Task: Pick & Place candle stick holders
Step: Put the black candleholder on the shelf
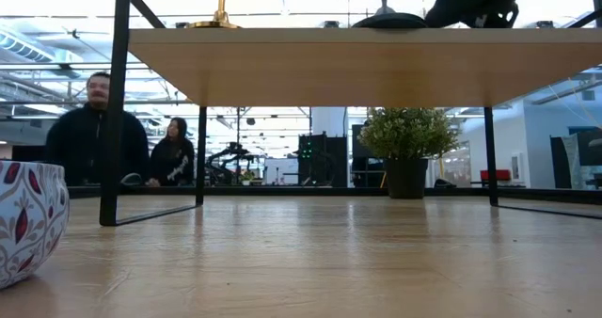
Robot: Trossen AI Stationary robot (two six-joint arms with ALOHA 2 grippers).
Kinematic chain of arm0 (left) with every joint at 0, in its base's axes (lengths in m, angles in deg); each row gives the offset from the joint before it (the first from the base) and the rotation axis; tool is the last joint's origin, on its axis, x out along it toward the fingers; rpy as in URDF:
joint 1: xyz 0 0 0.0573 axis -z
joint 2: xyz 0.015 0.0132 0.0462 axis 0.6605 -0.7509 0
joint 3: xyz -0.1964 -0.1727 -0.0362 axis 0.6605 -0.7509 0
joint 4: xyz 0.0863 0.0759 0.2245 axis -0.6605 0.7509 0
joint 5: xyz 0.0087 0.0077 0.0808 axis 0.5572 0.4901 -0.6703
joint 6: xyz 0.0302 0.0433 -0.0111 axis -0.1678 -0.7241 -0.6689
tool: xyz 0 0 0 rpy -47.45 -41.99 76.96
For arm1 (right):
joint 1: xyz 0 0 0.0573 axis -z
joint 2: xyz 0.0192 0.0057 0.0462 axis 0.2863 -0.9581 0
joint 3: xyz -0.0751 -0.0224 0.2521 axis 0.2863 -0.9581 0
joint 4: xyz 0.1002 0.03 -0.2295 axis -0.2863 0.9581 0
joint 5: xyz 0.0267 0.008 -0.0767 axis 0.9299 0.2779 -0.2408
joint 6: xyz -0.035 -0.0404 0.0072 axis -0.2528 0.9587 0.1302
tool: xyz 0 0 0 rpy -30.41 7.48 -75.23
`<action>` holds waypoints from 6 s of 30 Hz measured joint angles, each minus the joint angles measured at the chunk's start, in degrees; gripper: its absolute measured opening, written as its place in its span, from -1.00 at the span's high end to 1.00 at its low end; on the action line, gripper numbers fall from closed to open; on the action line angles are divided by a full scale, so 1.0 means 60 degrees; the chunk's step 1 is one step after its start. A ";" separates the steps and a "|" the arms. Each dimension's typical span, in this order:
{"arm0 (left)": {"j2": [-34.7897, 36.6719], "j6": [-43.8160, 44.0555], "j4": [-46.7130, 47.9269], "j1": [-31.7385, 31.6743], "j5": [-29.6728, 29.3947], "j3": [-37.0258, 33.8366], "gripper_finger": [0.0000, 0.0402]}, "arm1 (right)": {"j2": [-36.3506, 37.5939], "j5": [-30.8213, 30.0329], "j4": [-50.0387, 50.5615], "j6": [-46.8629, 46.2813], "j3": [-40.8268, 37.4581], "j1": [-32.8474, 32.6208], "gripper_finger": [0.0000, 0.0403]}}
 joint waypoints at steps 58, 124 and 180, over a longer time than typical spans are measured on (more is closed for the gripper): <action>0.0000 0.0064 0.0047 -0.0008 -0.0007 0.0000 0.28 | -0.0892 0.0492 -0.1714 0.0828 0.0013 0.0447 1.00; 0.0004 0.0492 0.0505 0.0062 0.0025 0.0000 0.28 | -0.2539 -0.0785 -0.1191 0.1008 0.2064 -0.0251 1.00; 0.0004 0.0495 0.0573 0.0056 0.0018 0.0000 0.28 | -0.2532 -0.2032 -0.0498 0.0476 0.2060 -0.0180 1.00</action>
